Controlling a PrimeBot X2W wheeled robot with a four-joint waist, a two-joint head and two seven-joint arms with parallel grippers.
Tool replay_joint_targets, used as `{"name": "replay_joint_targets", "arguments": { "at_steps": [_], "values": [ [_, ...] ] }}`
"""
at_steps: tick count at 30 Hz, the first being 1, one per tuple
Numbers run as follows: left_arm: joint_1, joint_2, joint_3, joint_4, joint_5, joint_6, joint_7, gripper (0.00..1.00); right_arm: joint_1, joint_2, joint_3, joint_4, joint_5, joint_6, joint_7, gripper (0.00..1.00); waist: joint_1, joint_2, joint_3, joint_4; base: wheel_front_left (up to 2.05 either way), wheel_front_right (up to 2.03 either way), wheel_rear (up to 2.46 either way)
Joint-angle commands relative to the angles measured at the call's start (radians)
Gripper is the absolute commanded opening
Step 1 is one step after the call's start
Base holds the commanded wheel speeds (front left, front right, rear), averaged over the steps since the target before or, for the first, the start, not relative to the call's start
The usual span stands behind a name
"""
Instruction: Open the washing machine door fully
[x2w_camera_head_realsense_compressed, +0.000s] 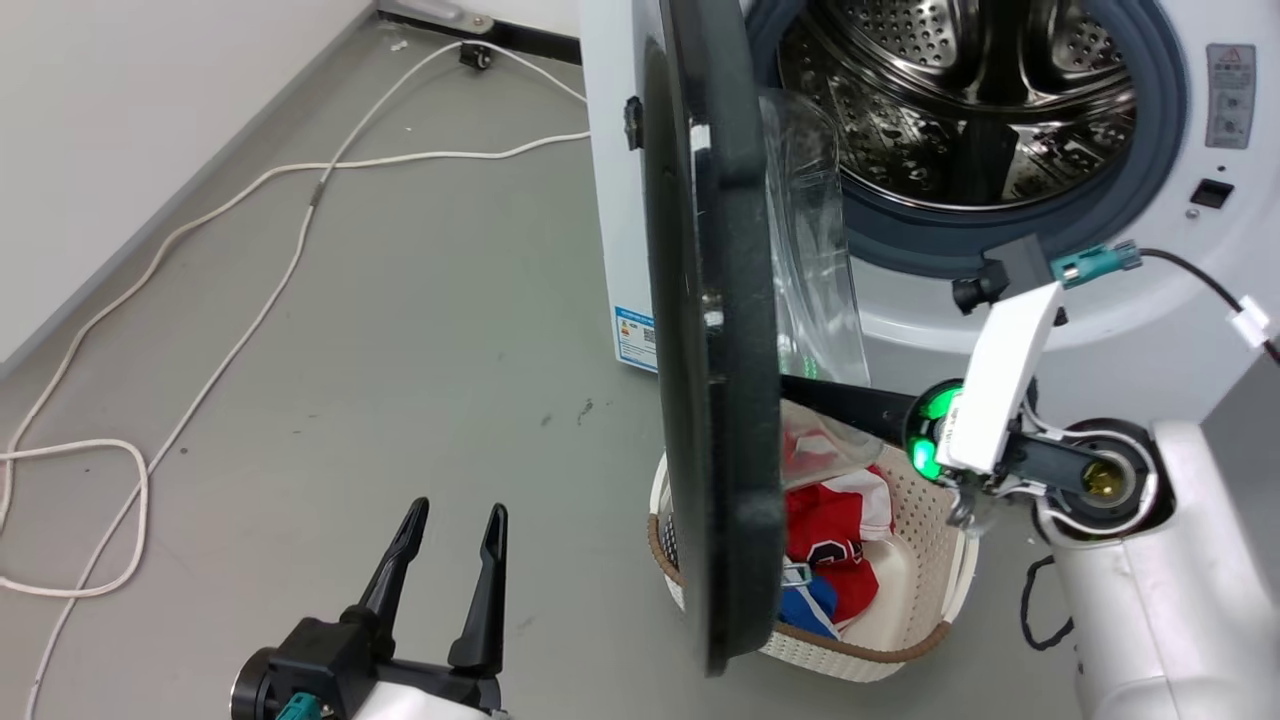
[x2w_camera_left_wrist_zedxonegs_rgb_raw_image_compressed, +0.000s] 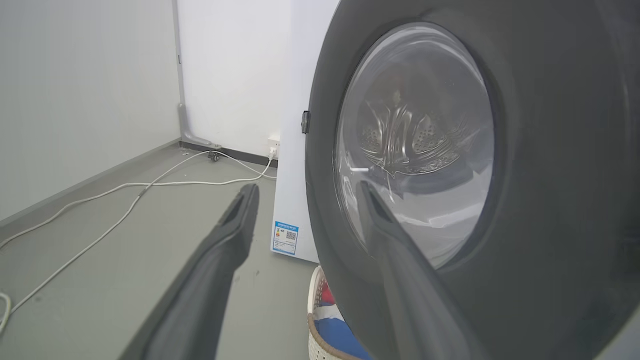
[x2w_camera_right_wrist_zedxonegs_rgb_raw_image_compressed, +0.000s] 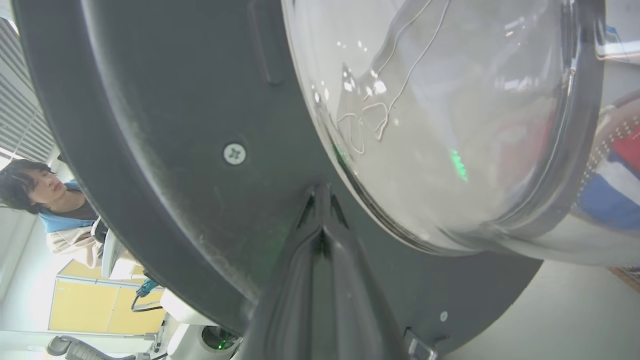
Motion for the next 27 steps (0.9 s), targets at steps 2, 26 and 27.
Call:
{"name": "replay_joint_targets", "arguments": {
  "at_steps": [2, 26, 27],
  "values": [
    [0.017, -0.001, 0.004, 0.002, 0.005, 0.0, -0.003, 1.0, 0.021, 0.01, 0.041, 0.005, 0.027, 0.0, -0.027, 0.0, 0.0001, 0.0, -0.01, 0.018, 0.0, 0.0, 0.0],
    [0.015, -0.001, 0.033, 0.002, 0.004, 0.0, -0.003, 1.0, 0.211, -0.234, 0.116, -0.201, -0.246, 0.0, -0.619, 0.0, 0.0001, 0.0, -0.053, 0.006, 0.0, 0.0, 0.0],
    [0.015, -0.001, 0.036, 0.001, 0.004, 0.0, -0.003, 1.0, 0.23, -0.259, 0.126, -0.217, -0.284, 0.0, -0.687, 0.0, 0.0001, 0.0, -0.054, 0.003, 0.0, 0.0, 0.0]
  ]
}}
